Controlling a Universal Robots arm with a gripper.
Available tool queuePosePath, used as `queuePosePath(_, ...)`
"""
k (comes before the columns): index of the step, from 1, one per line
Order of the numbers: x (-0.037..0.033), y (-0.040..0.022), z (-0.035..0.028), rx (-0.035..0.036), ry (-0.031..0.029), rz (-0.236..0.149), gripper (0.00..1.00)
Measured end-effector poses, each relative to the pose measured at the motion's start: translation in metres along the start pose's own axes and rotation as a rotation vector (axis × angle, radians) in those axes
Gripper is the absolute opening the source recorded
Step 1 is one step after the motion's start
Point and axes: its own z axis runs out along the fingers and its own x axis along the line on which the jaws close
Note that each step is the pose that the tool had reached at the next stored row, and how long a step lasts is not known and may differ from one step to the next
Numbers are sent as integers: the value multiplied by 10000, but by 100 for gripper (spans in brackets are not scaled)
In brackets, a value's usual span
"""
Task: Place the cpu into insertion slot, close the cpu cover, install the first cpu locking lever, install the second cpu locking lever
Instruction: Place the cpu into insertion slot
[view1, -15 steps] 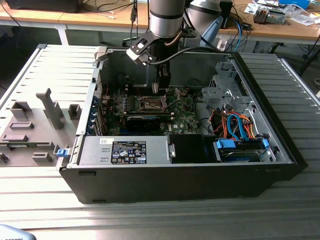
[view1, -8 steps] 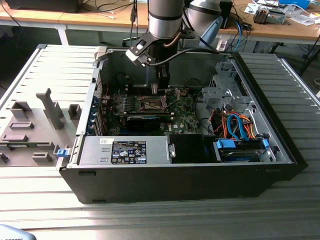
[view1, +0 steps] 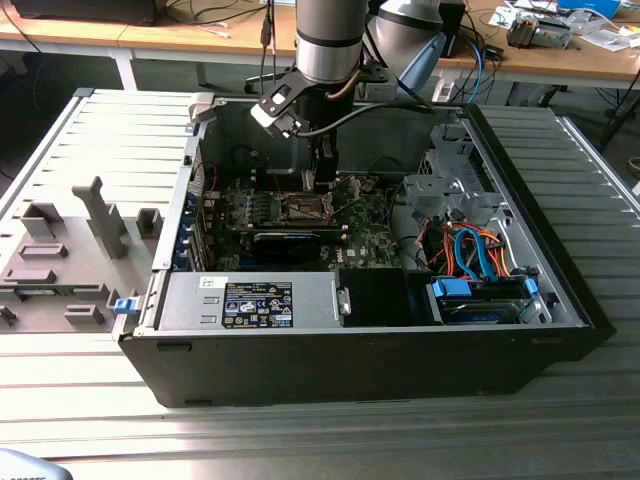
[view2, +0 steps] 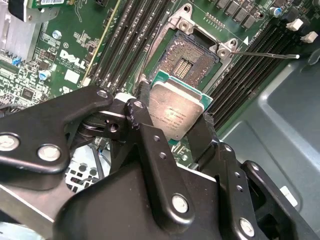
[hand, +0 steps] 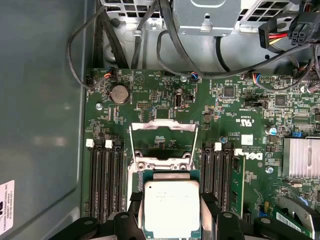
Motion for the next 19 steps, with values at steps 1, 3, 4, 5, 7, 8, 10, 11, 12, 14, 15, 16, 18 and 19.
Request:
queuePosePath(1,0,-3,10,0,0,-1,55)
queuePosePath(3,1,-25,43,0,0,-1,55)
queuePosePath(4,1,-36,62,0,0,-3,55)
queuePosePath(5,2,-43,79,0,0,-1,55)
queuePosePath(7,2,-52,105,0,0,-2,55)
queuePosePath(8,2,-64,124,1,-1,-2,55)
queuePosePath(10,3,-83,154,0,0,-2,55)
queuePosePath(11,4,-88,172,0,0,0,55)
queuePosePath(12,6,-89,182,1,-1,11,55)
queuePosePath(14,10,-91,203,0,-1,89,55)
queuePosePath(15,12,-93,212,-1,-2,136,55)
queuePosePath(16,13,-97,222,-1,-4,186,55)
queuePosePath(18,14,-106,238,0,-6,213,55)
queuePosePath(19,14,-111,247,-1,-6,212,55)
